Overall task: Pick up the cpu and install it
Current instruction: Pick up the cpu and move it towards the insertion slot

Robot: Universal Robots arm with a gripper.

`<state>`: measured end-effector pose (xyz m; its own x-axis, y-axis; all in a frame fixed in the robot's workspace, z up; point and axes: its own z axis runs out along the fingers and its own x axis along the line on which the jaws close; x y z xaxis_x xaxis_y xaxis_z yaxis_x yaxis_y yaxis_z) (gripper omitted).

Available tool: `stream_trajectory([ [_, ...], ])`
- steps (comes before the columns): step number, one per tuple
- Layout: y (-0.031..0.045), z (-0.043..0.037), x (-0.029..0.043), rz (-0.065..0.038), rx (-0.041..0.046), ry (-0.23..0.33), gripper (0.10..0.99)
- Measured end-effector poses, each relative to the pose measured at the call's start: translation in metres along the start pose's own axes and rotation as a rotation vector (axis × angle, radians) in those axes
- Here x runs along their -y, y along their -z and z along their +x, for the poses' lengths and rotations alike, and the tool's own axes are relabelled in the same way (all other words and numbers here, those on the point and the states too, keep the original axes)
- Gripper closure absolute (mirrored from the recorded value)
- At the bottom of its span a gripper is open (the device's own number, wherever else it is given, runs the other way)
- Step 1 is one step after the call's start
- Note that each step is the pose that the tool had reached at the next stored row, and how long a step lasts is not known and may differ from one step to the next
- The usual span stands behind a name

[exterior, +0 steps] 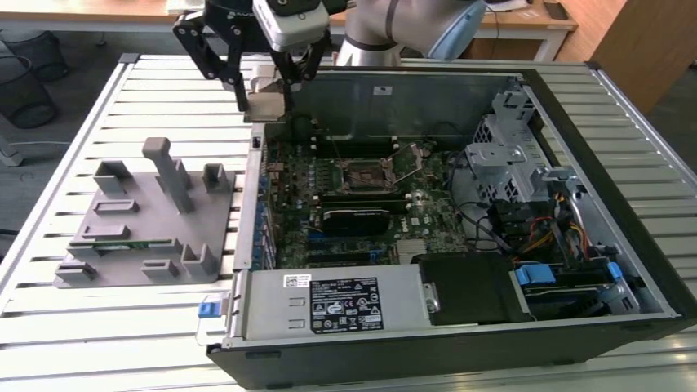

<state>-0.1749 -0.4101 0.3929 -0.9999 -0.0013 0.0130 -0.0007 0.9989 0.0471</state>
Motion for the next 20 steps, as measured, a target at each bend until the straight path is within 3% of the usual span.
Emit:
stream_trajectory([
  [20, -0.0006, -0.052, 0.0001, 0.0, 0.0, 0.0, 0.557],
])
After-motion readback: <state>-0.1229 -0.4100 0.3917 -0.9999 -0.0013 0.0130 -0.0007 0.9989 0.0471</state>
